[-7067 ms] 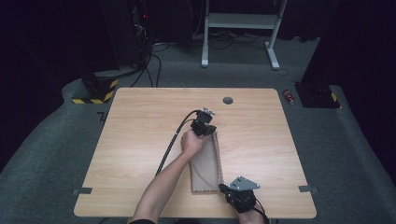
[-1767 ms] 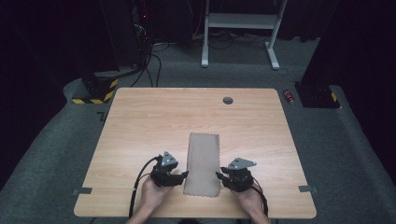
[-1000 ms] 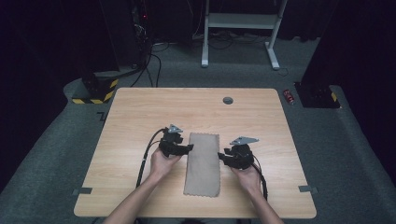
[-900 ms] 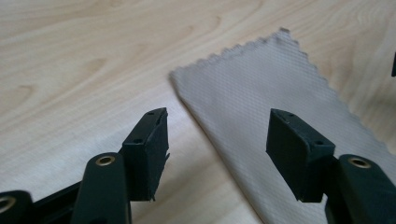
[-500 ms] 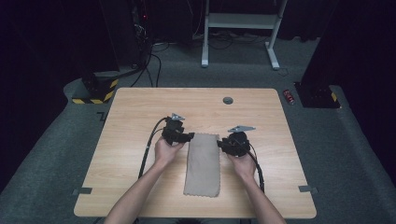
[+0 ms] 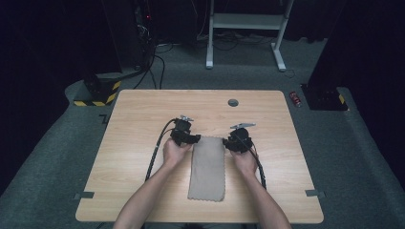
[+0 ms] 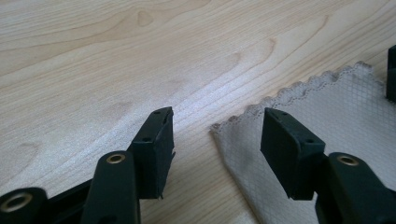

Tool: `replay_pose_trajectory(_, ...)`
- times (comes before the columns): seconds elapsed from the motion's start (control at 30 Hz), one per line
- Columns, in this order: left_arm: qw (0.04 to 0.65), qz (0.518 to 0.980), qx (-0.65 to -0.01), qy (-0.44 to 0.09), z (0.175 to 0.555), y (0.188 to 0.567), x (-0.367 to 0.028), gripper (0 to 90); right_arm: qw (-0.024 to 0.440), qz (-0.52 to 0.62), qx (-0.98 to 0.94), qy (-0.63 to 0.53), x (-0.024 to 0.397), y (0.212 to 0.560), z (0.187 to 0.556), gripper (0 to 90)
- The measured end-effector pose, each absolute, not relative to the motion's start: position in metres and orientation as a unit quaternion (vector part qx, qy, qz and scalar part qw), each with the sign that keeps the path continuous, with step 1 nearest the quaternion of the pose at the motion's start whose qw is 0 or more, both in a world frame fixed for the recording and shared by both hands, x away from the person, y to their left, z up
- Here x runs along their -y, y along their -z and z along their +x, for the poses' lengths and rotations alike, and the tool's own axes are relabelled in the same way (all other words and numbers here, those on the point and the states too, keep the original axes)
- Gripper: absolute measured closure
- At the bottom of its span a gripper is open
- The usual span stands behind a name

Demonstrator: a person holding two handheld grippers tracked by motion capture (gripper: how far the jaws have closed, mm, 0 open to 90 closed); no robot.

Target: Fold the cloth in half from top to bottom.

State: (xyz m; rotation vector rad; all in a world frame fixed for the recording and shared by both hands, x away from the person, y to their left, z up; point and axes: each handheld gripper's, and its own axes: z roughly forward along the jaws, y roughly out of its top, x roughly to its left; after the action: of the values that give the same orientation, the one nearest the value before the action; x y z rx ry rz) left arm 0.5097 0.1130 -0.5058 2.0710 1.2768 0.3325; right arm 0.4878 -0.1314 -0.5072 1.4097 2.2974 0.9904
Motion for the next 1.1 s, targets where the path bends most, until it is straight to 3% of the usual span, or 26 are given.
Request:
replay_pose_trajectory(0.3,0.323,0.803,-0.48,-0.141,0.511,0.51,-0.108,51.0,0.118,0.504,-0.78,-0.35,0.131,0.511,0.499,67.5)
replay_pose_trajectory(0.5,0.305,0.818,-0.46,-0.161,0.509,0.509,-0.103,58.6,0.124,0.499,-0.788,-0.338,0.125,0.512,0.504,72.8)
replay_pose_trajectory(0.77,0.316,0.825,-0.446,-0.145,0.507,0.509,-0.1,76.2,0.128,0.477,-0.804,-0.331,0.118,0.512,0.506,87.6)
replay_pose_trajectory(0.9,0.327,0.825,-0.445,-0.123,0.508,0.509,-0.102,86.3,0.131,0.472,-0.808,-0.327,0.116,0.512,0.505,88.8)
replay_pose_trajectory(1.1,0.328,0.827,-0.441,-0.119,0.509,0.508,-0.104,88.8,0.14,0.462,-0.811,-0.33,0.116,0.5,0.502,89.2)
